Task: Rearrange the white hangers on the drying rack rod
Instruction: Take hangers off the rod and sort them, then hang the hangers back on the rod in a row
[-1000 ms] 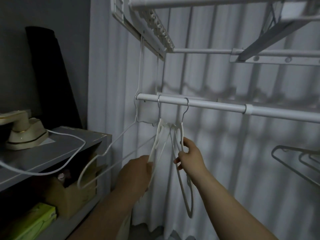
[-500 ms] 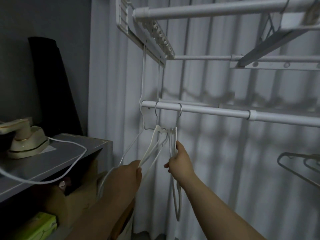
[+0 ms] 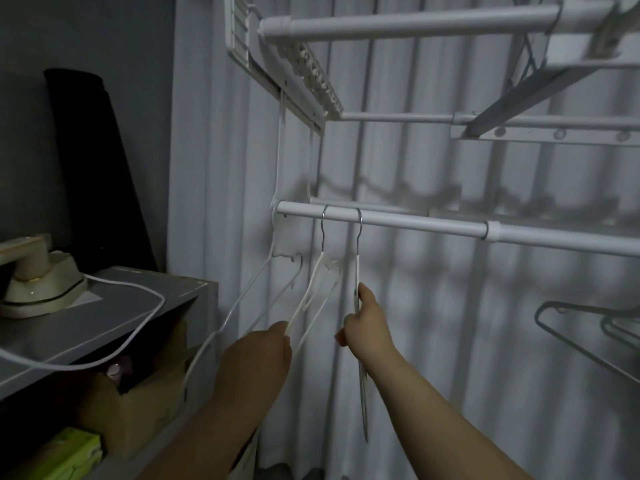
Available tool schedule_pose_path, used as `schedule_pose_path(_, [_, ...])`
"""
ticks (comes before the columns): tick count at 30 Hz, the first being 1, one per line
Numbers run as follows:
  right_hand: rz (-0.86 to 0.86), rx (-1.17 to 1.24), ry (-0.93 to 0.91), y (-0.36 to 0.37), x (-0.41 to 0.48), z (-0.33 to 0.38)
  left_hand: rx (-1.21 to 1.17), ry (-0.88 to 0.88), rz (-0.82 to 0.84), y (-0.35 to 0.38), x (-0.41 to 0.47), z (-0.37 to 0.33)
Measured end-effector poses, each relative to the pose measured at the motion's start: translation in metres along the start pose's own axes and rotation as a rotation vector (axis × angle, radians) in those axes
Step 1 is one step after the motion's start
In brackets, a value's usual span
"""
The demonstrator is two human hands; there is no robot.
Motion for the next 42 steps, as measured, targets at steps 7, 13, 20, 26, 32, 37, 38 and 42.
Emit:
schedule_pose_path(7, [0.018, 0.032, 0.016, -0.001, 0.001, -0.001, -0.057, -0.017, -0.067, 0.006, 0.004, 0.004])
schedule_pose_path(13, [0.021, 0.031, 0.009, 0.006, 0.002, 0.002, -0.054, -0.008, -0.129, 0.002, 0.002, 0.007])
schedule_pose_path(20, [0.024, 0.004, -0.023, 0.014, 0.004, 0.007, -0.011, -0.049, -0.136, -0.003, 0.001, 0.007])
schedule_pose_path(26, [0.013, -0.051, -0.080, 0.011, -0.001, 0.010, -0.143, -0.174, -0.179, -0.016, -0.005, 0.007])
schedule_pose_path(32, [-0.080, -0.242, -0.171, -0.022, -0.014, 0.015, -0.259, -0.042, -0.367, -0.041, -0.014, -0.006])
schedule_pose_path(37, [-0.181, -0.212, -0.238, -0.091, -0.028, 0.018, -0.524, 0.044, -0.263, -0.044, -0.029, -0.054])
schedule_pose_path(38, [-0.209, -0.222, -0.257, -0.111, -0.033, 0.018, -0.562, 0.069, -0.235, -0.041, -0.033, -0.070])
schedule_pose_path(42, [-0.308, -0.324, -0.296, -0.206, -0.061, 0.016, -0.746, 0.148, -0.088, -0.021, -0.051, -0.148])
Point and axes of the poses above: each hand's wrist, its own x-axis towards the middle knuckle, its own y-axis out of the palm, z = x × y, the point moved 2 cm from there along x, towards the middle knuckle, and after that the axes turned 9 degrees about -y, right-handed, at the moved point
